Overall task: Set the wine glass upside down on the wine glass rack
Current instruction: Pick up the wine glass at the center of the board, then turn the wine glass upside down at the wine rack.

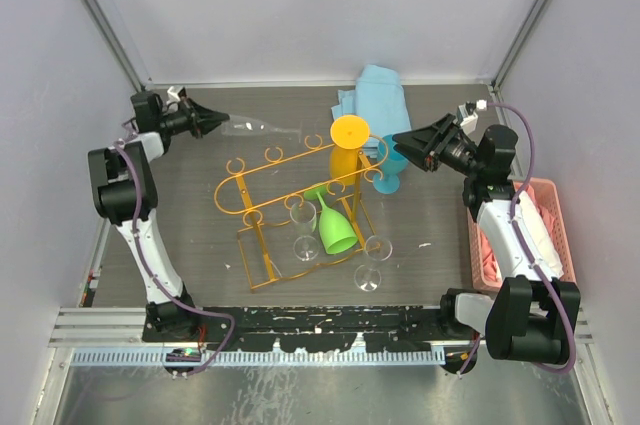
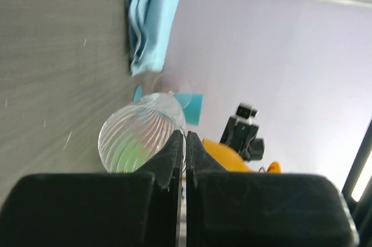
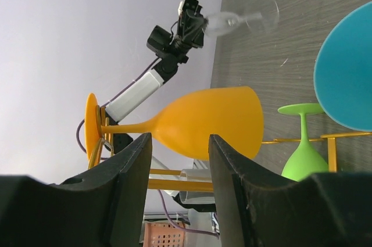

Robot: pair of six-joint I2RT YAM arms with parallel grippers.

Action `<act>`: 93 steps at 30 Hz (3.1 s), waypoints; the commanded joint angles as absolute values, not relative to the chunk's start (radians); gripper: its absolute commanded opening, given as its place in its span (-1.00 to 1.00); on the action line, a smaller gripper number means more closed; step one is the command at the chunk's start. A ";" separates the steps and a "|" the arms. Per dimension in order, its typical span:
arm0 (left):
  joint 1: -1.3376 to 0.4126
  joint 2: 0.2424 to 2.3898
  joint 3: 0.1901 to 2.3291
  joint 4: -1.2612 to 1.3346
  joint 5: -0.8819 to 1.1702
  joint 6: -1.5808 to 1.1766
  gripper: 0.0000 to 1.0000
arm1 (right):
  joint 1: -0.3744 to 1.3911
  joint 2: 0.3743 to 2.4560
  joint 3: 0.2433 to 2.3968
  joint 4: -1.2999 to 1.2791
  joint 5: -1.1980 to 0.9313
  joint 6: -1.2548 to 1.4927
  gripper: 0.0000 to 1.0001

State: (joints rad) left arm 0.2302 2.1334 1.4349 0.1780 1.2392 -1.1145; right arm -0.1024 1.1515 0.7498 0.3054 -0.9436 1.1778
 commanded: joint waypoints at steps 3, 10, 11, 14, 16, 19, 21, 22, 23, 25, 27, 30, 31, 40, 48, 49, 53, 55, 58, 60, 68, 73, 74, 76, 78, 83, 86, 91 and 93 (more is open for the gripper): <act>0.233 2.260 1.495 1.156 1.074 -1.868 -0.99 | -0.107 1.135 0.829 0.239 -0.926 1.115 -0.01; 0.220 2.266 1.511 1.165 1.044 -1.863 -0.99 | -0.107 1.145 0.846 0.193 -0.913 1.090 0.00; 0.221 2.267 1.516 1.190 1.032 -1.882 -0.99 | -0.107 1.147 0.848 0.192 -0.911 1.091 0.00; 0.219 2.251 1.538 1.204 1.010 -1.896 -1.00 | -0.108 1.154 0.853 0.192 -0.907 1.093 0.00; 0.216 2.238 1.546 1.244 0.971 -1.923 -1.00 | -0.107 1.158 0.858 0.192 -0.904 1.094 0.00; 0.205 2.217 1.571 1.254 0.928 -1.939 -0.99 | -0.107 1.165 0.867 0.191 -0.904 1.094 0.00; 0.193 2.202 1.594 1.263 0.896 -1.949 -0.99 | -0.107 1.172 0.875 0.190 -0.905 1.094 0.00; 0.185 2.193 1.601 1.259 0.884 -1.951 -1.00 | -0.107 1.174 0.879 0.190 -0.904 1.095 0.00; 0.179 2.184 1.611 1.258 0.870 -1.950 -1.00 | -0.107 1.176 0.884 0.189 -0.902 1.095 0.00; 0.169 2.167 1.624 1.250 0.835 -1.942 -0.99 | -0.106 1.178 0.898 0.188 -0.898 1.096 0.00; 0.164 2.149 1.642 1.213 0.812 -1.921 -1.00 | -0.106 1.181 0.913 0.180 -0.895 1.092 0.00; 0.151 2.125 1.664 1.223 0.777 -1.939 -0.99 | -0.106 1.187 0.930 0.158 -0.889 1.080 0.00; 0.145 2.115 1.669 1.228 0.771 -1.944 -1.00 | -0.107 1.189 0.933 0.157 -0.887 1.077 0.00; 0.097 2.025 1.712 1.305 0.681 -2.008 -1.00 | -0.106 1.220 1.035 0.071 -0.842 1.001 0.00; 0.038 1.925 1.684 1.405 0.670 -2.068 -1.00 | -0.106 1.279 1.179 0.047 -0.804 0.984 0.00; 0.029 1.910 1.675 1.420 0.670 -2.076 -0.99 | -0.106 1.292 1.208 0.041 -0.803 0.983 0.00; 0.016 1.834 1.650 1.431 0.714 -2.088 -0.99 | -0.105 1.331 1.322 0.028 -0.790 0.988 0.01; 0.015 1.800 1.623 1.431 0.719 -2.098 -0.99 | -0.106 1.345 1.365 0.045 -0.790 1.017 0.01; 0.010 1.755 1.587 1.431 0.729 -2.118 -1.00 | -0.104 1.367 1.417 0.121 -0.811 1.094 0.02; 0.005 1.731 1.582 1.431 0.751 -2.123 -0.99 | -0.096 1.382 1.443 0.186 -0.830 1.150 0.02; -0.029 1.657 1.519 1.430 0.744 -2.147 -0.99 | -0.007 1.458 1.499 0.612 -0.909 1.479 0.04; -0.044 1.639 1.509 1.430 0.733 -2.156 -1.00 | 0.096 1.526 1.597 0.848 -0.935 1.657 0.05; -0.048 1.636 1.507 1.430 0.732 -2.155 -0.99 | 0.111 1.540 1.612 0.904 -0.935 1.692 0.05; -0.052 1.629 1.496 1.430 0.723 -2.156 -0.99 | 0.133 1.558 1.632 0.999 -0.927 1.760 0.05; -0.056 1.622 1.484 1.430 0.714 -2.156 -0.99 | 0.145 1.575 1.632 1.103 -0.898 1.834 0.05; -0.064 1.612 1.476 1.430 0.697 -2.161 -0.99 | 0.185 1.662 1.673 1.397 -0.800 2.075 0.05; -0.074 1.607 1.472 1.430 0.687 -2.163 -0.99 | 0.203 1.704 1.700 1.483 -0.756 2.158 0.05; -0.087 1.595 1.470 1.430 0.681 -2.162 -0.99 | 0.225 1.701 1.705 1.430 -0.772 2.110 0.05; -0.090 1.588 1.465 1.430 0.675 -2.161 -1.00 | 0.230 1.705 1.711 1.427 -0.772 2.108 0.04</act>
State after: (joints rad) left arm -0.0792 1.6573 1.4654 1.3865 0.7105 -2.0872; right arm 0.2157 1.7290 1.6642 1.3544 -0.8005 2.0556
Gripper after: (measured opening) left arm 0.008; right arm 0.524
